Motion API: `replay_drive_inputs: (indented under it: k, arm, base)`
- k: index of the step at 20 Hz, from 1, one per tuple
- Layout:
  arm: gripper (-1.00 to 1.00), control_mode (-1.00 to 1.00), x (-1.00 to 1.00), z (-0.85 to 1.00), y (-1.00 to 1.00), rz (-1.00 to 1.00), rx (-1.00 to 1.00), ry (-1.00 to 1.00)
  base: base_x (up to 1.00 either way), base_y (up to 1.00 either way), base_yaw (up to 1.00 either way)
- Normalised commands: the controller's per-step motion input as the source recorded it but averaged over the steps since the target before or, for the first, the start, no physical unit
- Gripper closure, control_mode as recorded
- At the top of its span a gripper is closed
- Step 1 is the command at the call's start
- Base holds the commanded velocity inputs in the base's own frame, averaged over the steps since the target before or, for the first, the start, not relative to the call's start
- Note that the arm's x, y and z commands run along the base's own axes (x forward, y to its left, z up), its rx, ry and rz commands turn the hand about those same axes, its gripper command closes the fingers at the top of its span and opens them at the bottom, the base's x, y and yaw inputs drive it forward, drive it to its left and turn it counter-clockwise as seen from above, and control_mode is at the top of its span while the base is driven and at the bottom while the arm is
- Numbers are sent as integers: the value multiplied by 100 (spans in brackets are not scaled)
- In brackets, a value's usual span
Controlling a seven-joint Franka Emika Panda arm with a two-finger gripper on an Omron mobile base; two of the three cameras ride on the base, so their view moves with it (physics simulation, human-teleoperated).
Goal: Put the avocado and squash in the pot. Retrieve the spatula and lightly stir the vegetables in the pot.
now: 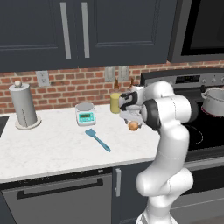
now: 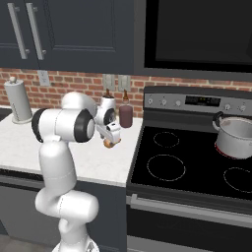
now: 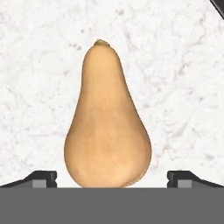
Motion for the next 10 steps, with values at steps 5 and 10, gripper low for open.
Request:
replay_drive_inputs:
  k: [5,10]
  arm:
    - [-100,-100,21,-22,0,0,4,0]
    - [-100,-100,23,-19,0,0,5,0]
  base:
    - [0,0,0]
    - [0,0,0]
